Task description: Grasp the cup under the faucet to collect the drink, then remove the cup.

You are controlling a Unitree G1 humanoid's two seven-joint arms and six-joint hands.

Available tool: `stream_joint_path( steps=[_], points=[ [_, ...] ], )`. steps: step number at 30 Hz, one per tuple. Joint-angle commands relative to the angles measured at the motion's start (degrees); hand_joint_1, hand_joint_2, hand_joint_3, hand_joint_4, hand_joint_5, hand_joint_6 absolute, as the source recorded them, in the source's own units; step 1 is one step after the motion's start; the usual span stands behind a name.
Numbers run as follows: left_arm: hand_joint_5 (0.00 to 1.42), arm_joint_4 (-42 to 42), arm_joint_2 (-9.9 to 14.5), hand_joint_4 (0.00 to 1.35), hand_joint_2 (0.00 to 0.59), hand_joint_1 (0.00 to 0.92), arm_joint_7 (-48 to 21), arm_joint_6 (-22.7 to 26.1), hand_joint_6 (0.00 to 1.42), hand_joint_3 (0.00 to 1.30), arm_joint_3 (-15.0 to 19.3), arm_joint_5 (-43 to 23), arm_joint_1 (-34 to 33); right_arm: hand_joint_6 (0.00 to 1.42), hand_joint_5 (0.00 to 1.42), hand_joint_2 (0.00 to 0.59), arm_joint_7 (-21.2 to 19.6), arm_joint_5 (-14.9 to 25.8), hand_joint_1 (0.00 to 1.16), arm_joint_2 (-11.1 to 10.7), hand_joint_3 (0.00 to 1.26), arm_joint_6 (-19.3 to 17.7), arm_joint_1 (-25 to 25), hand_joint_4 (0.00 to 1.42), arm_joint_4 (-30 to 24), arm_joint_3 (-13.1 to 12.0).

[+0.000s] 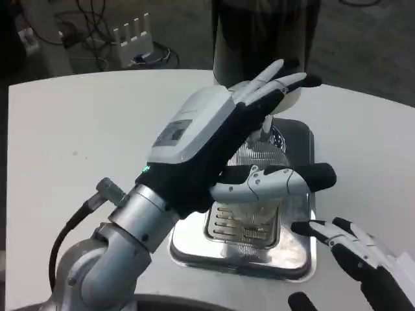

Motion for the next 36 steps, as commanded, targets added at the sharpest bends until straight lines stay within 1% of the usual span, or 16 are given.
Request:
stream_joint_path(
  steps=[1, 4, 8, 18, 23, 27, 36],
  points=[
    [0.10, -0.62, 0.66, 0.00, 0.055, 0.000, -1.19, -0.01, 0.08, 0.18, -1.31, 1.85, 1.76, 0.00, 0.03, 0.454, -0.58, 0.28, 0.53, 0.43, 0.19, -1.35, 0.82, 0.12, -0.95, 0.24],
    [0.07, -1.07, 1.19, 0.00, 0.066, 0.000, -1.55, 1.09, 0.06, 0.15, -1.35, 3.58, 1.92, 0.00, 0.03, 0.454, -0.42, -0.06, 0.53, 0.56, 0.19, -1.24, 0.84, 0.12, -0.95, 0.72],
    [0.06, -0.87, 2.16, 0.00, 0.067, 0.000, -2.08, 0.85, 0.04, 0.14, -1.95, 5.37, 1.61, 0.00, 0.03, 0.454, -0.08, -0.45, 0.53, 0.48, 0.19, -0.62, 0.12, 0.12, -0.93, 1.23],
    [0.05, -0.24, 2.31, 0.00, 0.068, 0.000, -2.67, 0.47, 0.04, 0.13, -2.93, 7.43, 1.55, 0.00, 0.04, 0.454, -0.17, -0.45, 0.52, 0.53, 0.19, -0.31, 0.03, 0.12, -0.82, 1.22],
    [0.04, 0.74, 2.35, 0.00, 0.069, 0.000, -2.72, -0.20, 0.03, 0.12, -3.26, 6.88, 1.15, 0.00, 0.04, 0.454, -0.14, -0.52, 0.52, 0.53, 0.19, -0.28, 0.01, 0.12, -0.67, 1.34],
    [0.02, 1.88, 2.27, 0.00, 0.071, 0.000, -2.49, -1.46, 0.01, 0.09, -3.42, 6.04, 1.15, 0.00, 0.04, 0.454, -0.01, -0.38, 0.52, 0.47, 0.19, -0.07, -0.18, 0.12, -0.59, 1.17],
    [0.00, 5.46, 1.40, 0.00, 0.078, 0.000, -2.43, -5.01, 0.00, 0.05, -3.38, 0.63, 1.61, 0.00, 0.04, 0.454, -0.08, -0.35, 0.52, 0.47, 0.19, -0.17, 0.03, 0.12, -0.80, 1.09]
  ],
)
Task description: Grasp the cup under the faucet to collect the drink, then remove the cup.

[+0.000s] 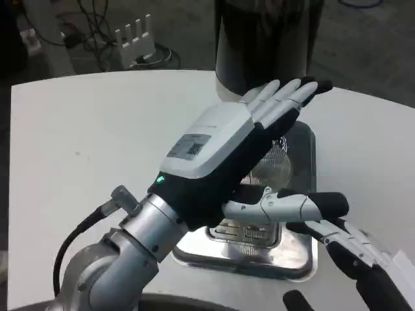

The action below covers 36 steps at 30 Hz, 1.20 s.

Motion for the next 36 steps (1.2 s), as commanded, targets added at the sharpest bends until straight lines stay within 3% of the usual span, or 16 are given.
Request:
stream_joint_path(
  steps=[1, 7, 9, 13, 16, 18, 21, 24, 27, 31, 34, 36],
  points=[
    [0.00, 2.79, 0.06, 0.00, 0.078, 0.000, -1.95, -1.09, 0.00, 0.05, -0.91, -2.11, 1.66, 0.00, 0.04, 0.454, -0.08, 0.27, 0.52, -0.03, 0.19, 0.06, 0.53, 0.12, -0.81, -0.04],
    [0.00, 2.31, 0.03, 0.00, 0.080, 0.000, -1.04, -1.57, 0.00, 0.05, -0.34, -2.47, 2.18, 0.00, 0.04, 0.454, -0.31, 0.63, 0.52, 0.19, 0.19, 0.20, 0.77, 0.12, -0.12, 0.28],
    [0.00, 1.91, 0.00, 0.00, 0.080, 0.000, -0.95, -1.34, 0.00, 0.05, -0.10, -2.41, 2.39, 0.00, 0.04, 0.454, 0.18, 3.40, 0.52, 0.41, 0.19, 1.43, 0.27, 0.12, 1.29, 0.11],
    [0.00, 1.45, 0.13, 0.00, 0.080, 0.000, -1.20, -1.26, 0.00, 0.05, 0.17, -2.47, 2.63, 0.00, 0.04, 0.454, -0.90, 3.62, 0.52, 0.00, 0.19, 0.52, 0.23, 0.13, 2.66, -0.11],
    [0.00, 1.04, 0.26, 0.00, 0.075, 0.000, -1.36, -1.30, 0.00, 0.05, 0.17, -2.31, 2.88, 0.00, 0.05, 0.423, -2.09, 7.79, 0.55, 0.31, 0.19, 0.28, -0.04, 0.13, 6.83, -0.81],
    [0.00, 0.84, 0.27, 0.00, 0.073, 0.000, -1.40, -1.32, 0.00, 0.05, 0.14, -2.19, 2.98, 0.00, 0.05, 0.419, -3.88, 11.09, 0.55, 1.29, 0.18, 0.03, -0.40, 0.13, 10.21, -1.26],
    [0.00, 0.65, 0.28, 0.00, 0.071, 0.000, -1.46, -1.24, 0.00, 0.04, 0.07, -2.01, 2.90, 0.00, 0.07, 0.311, -8.56, 14.40, 0.61, 3.54, 0.15, -2.34, -0.66, 0.13, 14.82, -1.13],
    [0.00, 0.59, 0.29, 0.00, 0.071, 0.000, -1.43, -1.20, 0.00, 0.04, 0.06, -1.89, 2.83, 0.04, 0.09, 0.251, -13.45, 16.13, 0.69, 6.08, 0.13, -4.99, -2.12, 0.14, 18.94, -0.11],
    [0.00, 0.72, 0.28, 0.00, 0.070, 0.000, -1.40, -1.18, 0.00, 0.02, -0.13, -1.54, 2.69, 0.05, 0.10, 0.232, -13.48, 17.72, 0.73, 6.35, 0.13, -3.43, -5.45, 0.14, 22.04, 1.15],
    [0.00, 0.92, 0.28, 0.00, 0.068, 0.000, -1.42, -1.37, 0.00, 0.02, -0.34, -1.33, 2.47, 0.08, 0.12, 0.200, -15.91, 18.17, 0.77, 7.59, 0.12, -5.29, -7.91, 0.14, 25.94, 3.14],
    [0.00, 1.04, 0.34, 0.00, 0.058, 0.000, -1.39, -1.46, 0.00, 0.02, -0.32, -1.31, 2.37, 0.10, 0.13, 0.189, -20.14, 19.22, 0.78, 10.06, 0.11, -8.94, -9.19, 0.14, 30.12, 4.52],
    [0.00, 1.08, 0.41, 0.00, 0.054, 0.000, -1.36, -1.51, 0.00, 0.02, -0.26, -1.29, 2.36, 0.10, 0.13, 0.187, -22.28, 19.35, 0.78, 11.71, 0.11, -9.35, -10.88, 0.14, 32.28, 5.43]
  ],
)
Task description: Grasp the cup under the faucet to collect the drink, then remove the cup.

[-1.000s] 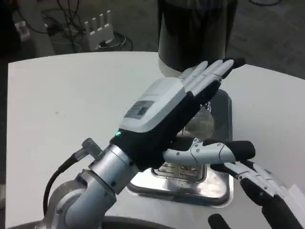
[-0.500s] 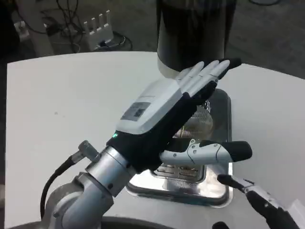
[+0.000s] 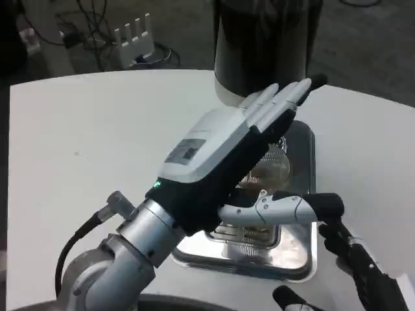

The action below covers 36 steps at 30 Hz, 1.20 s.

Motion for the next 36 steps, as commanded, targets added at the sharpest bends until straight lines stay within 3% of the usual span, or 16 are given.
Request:
stream_joint_path(
  steps=[1, 11, 21, 36],
  points=[
    [0.00, 0.74, 0.62, 0.00, 0.044, 0.000, -1.57, 0.20, 0.00, 0.02, -0.83, 0.95, 1.07, 0.10, 0.13, 0.183, -4.72, 1.09, 0.79, 3.08, 0.10, -2.31, -2.93, 0.12, 4.37, 1.73],
    [0.00, 1.26, 0.65, 0.00, 0.031, 0.000, -1.63, 0.18, 0.00, 0.01, -0.82, 0.76, 0.85, 0.12, 0.11, 0.158, -11.45, 5.59, 0.84, 7.11, 0.07, 2.60, -12.32, 0.10, 12.12, 2.05],
    [0.00, 2.20, 0.36, 0.00, 0.023, 0.000, -1.51, 0.17, 0.00, 0.01, -1.21, 1.00, 0.05, 0.13, 0.12, 0.149, -16.73, 6.20, 0.85, 6.39, 0.08, 5.70, -20.81, 0.11, 16.67, 3.88],
    [0.00, 3.12, 1.46, 0.00, 0.019, 0.000, -1.91, 0.14, 0.00, 0.01, -0.95, 1.29, -1.26, 0.14, 0.14, 0.148, -19.14, 7.76, 0.85, 6.12, 0.10, 7.51, -29.07, 0.14, 23.24, 4.01]
  ],
)
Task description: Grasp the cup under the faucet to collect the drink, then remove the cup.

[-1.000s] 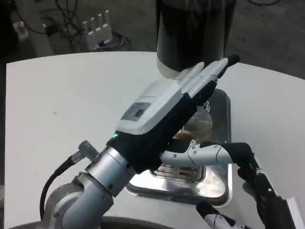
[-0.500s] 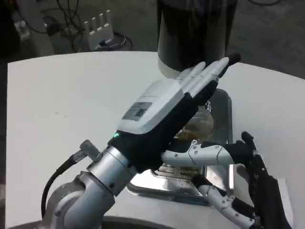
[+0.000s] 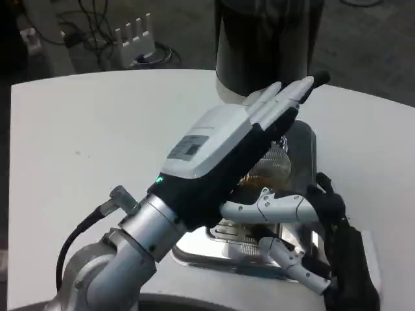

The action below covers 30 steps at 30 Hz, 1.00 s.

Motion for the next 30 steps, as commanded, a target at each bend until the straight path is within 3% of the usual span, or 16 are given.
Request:
stream_joint_path(
  steps=[1, 11, 18, 30],
  points=[
    [0.00, 1.56, 1.09, 0.00, 0.019, 0.000, -1.79, 0.55, 0.00, 0.01, -0.80, 1.72, 0.07, 0.14, 0.14, 0.148, -1.41, 0.46, 0.85, 4.13, 0.10, 1.13, -3.17, 0.14, 2.10, -0.34],
    [0.00, 1.38, 1.40, 0.00, 0.019, 0.000, -2.30, 1.66, 0.00, 0.01, -1.08, 4.00, -1.35, 0.16, 0.16, 0.151, -3.70, -1.82, 0.88, 3.65, 0.11, 3.49, -6.30, 0.15, 3.55, 0.07],
    [0.00, 1.80, 1.43, 0.00, 0.016, 0.000, -2.35, 1.79, 0.00, 0.02, -1.49, 4.44, -1.62, 0.17, 0.17, 0.146, -4.48, -2.83, 0.89, 2.89, 0.11, 3.20, -9.14, 0.16, 7.17, 0.03],
    [0.00, 2.47, 1.29, 0.00, 0.012, 0.000, -2.24, 2.05, 0.00, 0.03, -0.92, 4.60, -2.43, 0.19, 0.17, 0.137, -6.51, -2.62, 0.94, 3.73, 0.12, 1.36, -13.14, 0.16, 12.58, -0.47]
  ],
)
